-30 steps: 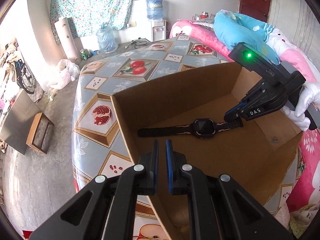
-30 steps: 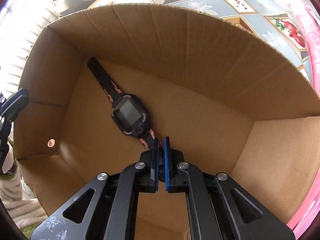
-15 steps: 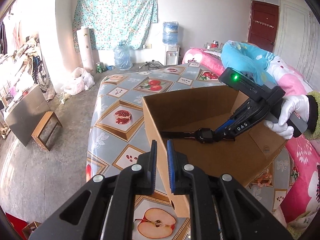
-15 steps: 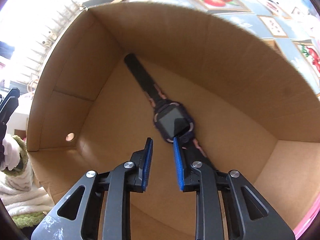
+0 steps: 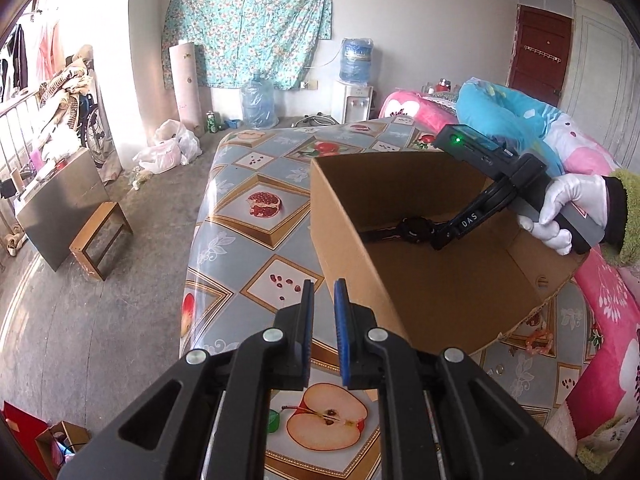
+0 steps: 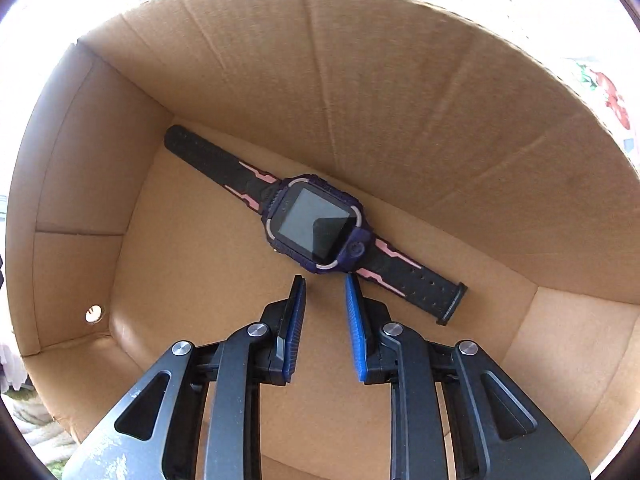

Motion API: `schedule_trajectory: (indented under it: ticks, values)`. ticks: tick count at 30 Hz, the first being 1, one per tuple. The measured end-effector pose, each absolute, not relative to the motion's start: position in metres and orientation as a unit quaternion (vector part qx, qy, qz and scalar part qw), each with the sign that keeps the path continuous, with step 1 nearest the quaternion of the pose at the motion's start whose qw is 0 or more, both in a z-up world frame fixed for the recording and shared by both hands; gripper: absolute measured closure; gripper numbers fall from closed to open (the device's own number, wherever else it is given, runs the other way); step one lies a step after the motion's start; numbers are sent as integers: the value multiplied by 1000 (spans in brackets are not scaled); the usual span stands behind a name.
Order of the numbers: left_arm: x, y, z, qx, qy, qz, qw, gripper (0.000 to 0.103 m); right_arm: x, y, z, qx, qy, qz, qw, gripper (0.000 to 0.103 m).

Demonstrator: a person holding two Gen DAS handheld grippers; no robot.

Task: Organize jewelry
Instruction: 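Open the right gripper to drop the watch into the box, then lower the right gripper onto the multicolour bead bracelet and close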

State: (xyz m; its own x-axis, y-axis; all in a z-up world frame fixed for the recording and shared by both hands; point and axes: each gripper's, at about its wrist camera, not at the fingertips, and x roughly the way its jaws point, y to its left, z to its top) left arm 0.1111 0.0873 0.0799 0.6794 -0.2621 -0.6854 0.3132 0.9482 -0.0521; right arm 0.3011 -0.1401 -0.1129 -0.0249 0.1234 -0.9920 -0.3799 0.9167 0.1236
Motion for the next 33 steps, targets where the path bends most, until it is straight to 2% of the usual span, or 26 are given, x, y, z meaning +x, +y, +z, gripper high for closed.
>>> schedule_trajectory:
  ticks: [4, 7, 10, 15, 20, 25, 30, 33]
  values:
    - [101, 90, 78, 27, 369, -152, 916, 92, 290, -149, -100, -96, 681, 177, 704, 81]
    - [89, 92, 77, 28, 365, -141, 920, 86, 272, -155, -69, -87, 649, 179, 734, 81]
    - [74, 93, 76, 25, 361, -132, 923, 78, 241, -172, -20, -73, 596, 186, 778, 77]
    - [48, 89, 63, 27, 369, -124, 921, 58, 165, -195, 58, -41, 493, 186, 849, 66]
    - [32, 69, 36, 48, 393, -109, 912, 49, 97, -225, 99, 34, 414, 179, 892, 63]
    - [26, 40, 5, 69, 432, -121, 891, 49, 68, -250, 68, 131, 438, 182, 870, 62]
    - [27, 18, -20, 102, 445, -111, 883, 49, 59, -242, -3, 197, 493, 172, 830, 61]
    - [22, 10, -29, 136, 438, -95, 884, 49, 42, -231, -27, 205, 510, 168, 818, 61]
